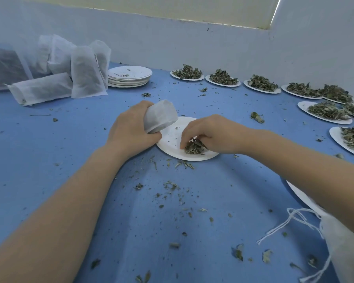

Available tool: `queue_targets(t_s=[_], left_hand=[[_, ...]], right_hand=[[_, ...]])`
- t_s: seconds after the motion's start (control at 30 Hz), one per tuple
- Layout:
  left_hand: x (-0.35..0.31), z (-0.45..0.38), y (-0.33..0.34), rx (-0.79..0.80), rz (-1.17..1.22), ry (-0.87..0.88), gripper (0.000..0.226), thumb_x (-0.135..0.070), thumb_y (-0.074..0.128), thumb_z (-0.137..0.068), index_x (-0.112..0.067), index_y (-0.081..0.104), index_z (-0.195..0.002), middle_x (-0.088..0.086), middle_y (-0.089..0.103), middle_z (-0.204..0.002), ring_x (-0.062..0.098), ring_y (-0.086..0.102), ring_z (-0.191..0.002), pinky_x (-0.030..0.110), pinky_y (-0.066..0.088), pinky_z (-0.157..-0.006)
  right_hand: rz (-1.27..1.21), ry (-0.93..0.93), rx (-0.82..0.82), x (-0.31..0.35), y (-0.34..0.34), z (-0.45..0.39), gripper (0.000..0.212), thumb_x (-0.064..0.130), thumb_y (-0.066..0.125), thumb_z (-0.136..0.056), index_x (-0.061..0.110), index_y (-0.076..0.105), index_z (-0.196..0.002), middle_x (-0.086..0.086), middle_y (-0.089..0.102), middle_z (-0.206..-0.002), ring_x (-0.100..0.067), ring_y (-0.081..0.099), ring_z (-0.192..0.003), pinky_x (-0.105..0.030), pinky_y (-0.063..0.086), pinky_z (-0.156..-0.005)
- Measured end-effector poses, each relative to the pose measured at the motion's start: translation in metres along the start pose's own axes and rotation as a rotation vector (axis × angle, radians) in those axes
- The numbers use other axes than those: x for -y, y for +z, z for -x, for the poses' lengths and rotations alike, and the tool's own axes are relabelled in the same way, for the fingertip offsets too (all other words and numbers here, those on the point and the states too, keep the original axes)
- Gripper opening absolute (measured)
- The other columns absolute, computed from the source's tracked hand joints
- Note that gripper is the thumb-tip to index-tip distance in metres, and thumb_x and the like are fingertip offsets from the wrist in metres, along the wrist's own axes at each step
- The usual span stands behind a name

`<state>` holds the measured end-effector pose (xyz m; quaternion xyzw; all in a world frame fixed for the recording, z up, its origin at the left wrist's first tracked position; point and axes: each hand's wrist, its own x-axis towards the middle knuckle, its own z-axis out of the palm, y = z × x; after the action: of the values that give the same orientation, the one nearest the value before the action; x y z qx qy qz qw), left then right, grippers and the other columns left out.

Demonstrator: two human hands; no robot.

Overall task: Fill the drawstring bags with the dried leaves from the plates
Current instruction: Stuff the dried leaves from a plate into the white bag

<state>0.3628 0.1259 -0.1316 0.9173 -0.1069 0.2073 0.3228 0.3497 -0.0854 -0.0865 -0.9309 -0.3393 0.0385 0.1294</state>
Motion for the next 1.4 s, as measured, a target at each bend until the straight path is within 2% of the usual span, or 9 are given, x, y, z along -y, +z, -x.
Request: queue_targets(t_s=[0.1,0.17,0.27,0.63,0.77,0.9,1.07,1.2,1.4], left_hand=[[0.001,0.000,0.001,0.007,-0.001,-0.001,0.053,-0.024,0.071,-0.069,-0.024,0.049,-0.117,-0.003,0.057,-0.107,0.016,0.046,-0.089,0.030,0.037,-0.076],[0.001,0.000,0.001,0.012,-0.001,-0.002,0.053,-0.025,0.071,-0.068,-0.024,0.049,-0.117,-0.003,0.056,-0.107,0.016,0.046,-0.089,0.030,0.037,-0.076],[0.002,-0.001,0.001,0.011,-0.005,-0.002,0.054,-0.025,0.071,-0.068,-0.024,0.049,-0.117,-0.002,0.057,-0.108,0.016,0.046,-0.089,0.030,0.037,-0.075],[0.001,0.000,0.001,0.001,-0.002,0.008,0.053,-0.025,0.071,-0.069,-0.025,0.049,-0.116,-0.009,0.051,-0.100,0.016,0.046,-0.088,0.030,0.038,-0.076],[0.001,0.000,0.001,0.013,-0.004,0.016,0.054,-0.025,0.071,-0.068,-0.026,0.049,-0.117,-0.008,0.054,-0.104,0.016,0.047,-0.089,0.031,0.039,-0.076],[0.000,0.001,0.001,0.018,-0.022,0.025,0.055,-0.025,0.071,-0.068,-0.026,0.049,-0.119,-0.004,0.057,-0.109,0.021,0.052,-0.093,0.030,0.039,-0.075],[0.000,0.000,0.001,-0.006,-0.012,0.034,0.048,-0.023,0.070,-0.066,-0.026,0.050,-0.109,-0.012,0.050,-0.090,0.016,0.047,-0.081,0.027,0.037,-0.068],[0.000,0.001,0.001,-0.031,0.054,0.047,0.037,-0.019,0.070,-0.066,-0.029,0.042,-0.088,-0.014,0.045,-0.074,0.018,0.046,-0.072,0.027,0.034,-0.058],[0.001,-0.002,0.001,-0.026,0.081,-0.013,0.043,-0.022,0.069,-0.068,-0.028,0.050,-0.106,-0.008,0.054,-0.087,0.017,0.051,-0.081,0.027,0.038,-0.065]], right_hand=[[0.000,0.118,-0.058,0.000,-0.001,-0.002,0.042,0.003,0.038,-0.093,0.030,0.065,-0.110,0.010,0.056,-0.112,-0.009,0.052,-0.100,-0.016,0.034,-0.080],[0.009,0.234,-0.002,0.001,-0.001,-0.004,0.026,0.033,0.042,-0.097,0.034,0.058,-0.118,0.006,0.052,-0.113,-0.011,0.049,-0.097,-0.021,0.032,-0.080],[-0.018,0.334,0.103,0.005,0.002,-0.005,0.044,0.062,0.046,-0.086,0.037,0.052,-0.122,0.004,0.048,-0.112,-0.013,0.046,-0.099,-0.026,0.030,-0.079],[0.057,0.194,-0.119,0.017,0.023,0.002,0.022,0.019,0.056,-0.090,0.021,0.071,-0.106,0.009,0.068,-0.106,-0.001,0.049,-0.085,-0.009,0.033,-0.072],[-0.176,0.263,-0.192,0.016,0.000,-0.002,0.015,0.016,0.063,-0.086,0.020,0.075,-0.093,0.016,0.066,-0.069,0.006,0.056,-0.059,-0.002,0.039,-0.057],[-0.129,0.218,-0.274,0.020,-0.033,-0.016,0.012,0.017,0.065,-0.084,0.023,0.074,-0.087,0.019,0.061,-0.054,0.005,0.060,-0.057,-0.017,0.049,-0.068],[0.164,0.046,-0.198,0.043,-0.034,-0.041,0.020,0.013,0.059,-0.086,0.020,0.074,-0.098,0.004,0.065,-0.072,-0.007,0.051,-0.065,-0.006,0.036,-0.058],[-0.032,0.010,-0.257,0.050,-0.025,-0.047,0.030,0.004,0.056,-0.083,0.021,0.074,-0.101,0.008,0.062,-0.071,0.007,0.050,-0.054,-0.008,0.036,-0.052],[-0.164,0.015,-0.035,0.045,-0.030,-0.043,0.029,0.006,0.054,-0.088,0.015,0.068,-0.112,-0.009,0.068,-0.107,-0.025,0.060,-0.103,-0.032,0.047,-0.092]])
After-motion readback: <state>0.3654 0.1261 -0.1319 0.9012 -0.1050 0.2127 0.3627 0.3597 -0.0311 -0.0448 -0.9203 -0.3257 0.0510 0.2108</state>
